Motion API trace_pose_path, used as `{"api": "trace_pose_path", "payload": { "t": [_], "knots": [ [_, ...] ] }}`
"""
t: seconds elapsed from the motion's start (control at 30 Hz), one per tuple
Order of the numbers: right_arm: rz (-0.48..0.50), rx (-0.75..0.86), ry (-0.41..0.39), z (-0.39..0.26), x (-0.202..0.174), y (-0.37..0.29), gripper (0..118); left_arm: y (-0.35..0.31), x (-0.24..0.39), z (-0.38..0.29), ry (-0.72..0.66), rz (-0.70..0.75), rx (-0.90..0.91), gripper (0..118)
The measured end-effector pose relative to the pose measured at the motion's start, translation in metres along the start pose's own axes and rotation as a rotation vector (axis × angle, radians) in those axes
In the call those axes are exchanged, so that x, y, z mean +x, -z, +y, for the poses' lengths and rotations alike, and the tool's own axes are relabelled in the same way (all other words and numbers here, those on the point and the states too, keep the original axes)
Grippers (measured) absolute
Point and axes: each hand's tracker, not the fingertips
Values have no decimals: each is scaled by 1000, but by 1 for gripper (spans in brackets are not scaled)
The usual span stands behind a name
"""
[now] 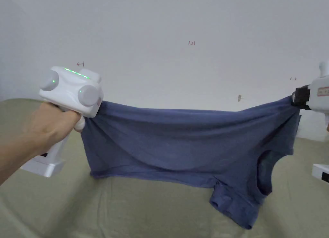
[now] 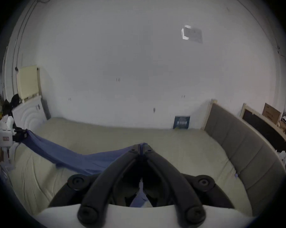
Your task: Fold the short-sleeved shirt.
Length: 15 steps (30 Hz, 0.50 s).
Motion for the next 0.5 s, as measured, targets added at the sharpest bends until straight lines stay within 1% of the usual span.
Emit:
{"api": "trace_pose_path", "payload": {
  "t": [0.03, 0.1, 0.13, 0.17, 0.23, 0.27, 0.3, 0.37, 0.4, 0.5],
  "knots": [
    [4, -27, 29, -23, 4, -2, 2, 4, 1, -18, -17, -28, -16, 4],
    [13, -73, 28, -61, 5, -11, 2, 7, 1, -47, -52, -82, -49, 4],
    [10, -85, 39, -80, 4, -18, 2, 6, 2, -64, -58, -68, -56, 4],
    [40, -110, 33, -102, 6, -27, 2, 6, 3, -81, -44, -92, -98, 4],
    [34, -147, 30, -137, 3, -44, 2, 1, 4, -115, -42, -102, -119, 4],
    [65, -175, 58, -155, 3, -53, 2, -6, 5, -133, -30, -112, -147, 5],
    [53, -196, 59, -168, 4, -61, 2, -12, 4, -149, -43, -116, -145, 5],
    [70, -216, 57, -200, 3, -86, 2, -29, 4, -184, -30, -116, -168, 4],
    [87, -244, 57, -211, 3, -96, 2, -28, 1, -198, -16, -120, -186, 4],
    [114, -273, 75, -247, 4, -137, 2, -57, -8, -237, -19, -135, -204, 4]
  ]
}}
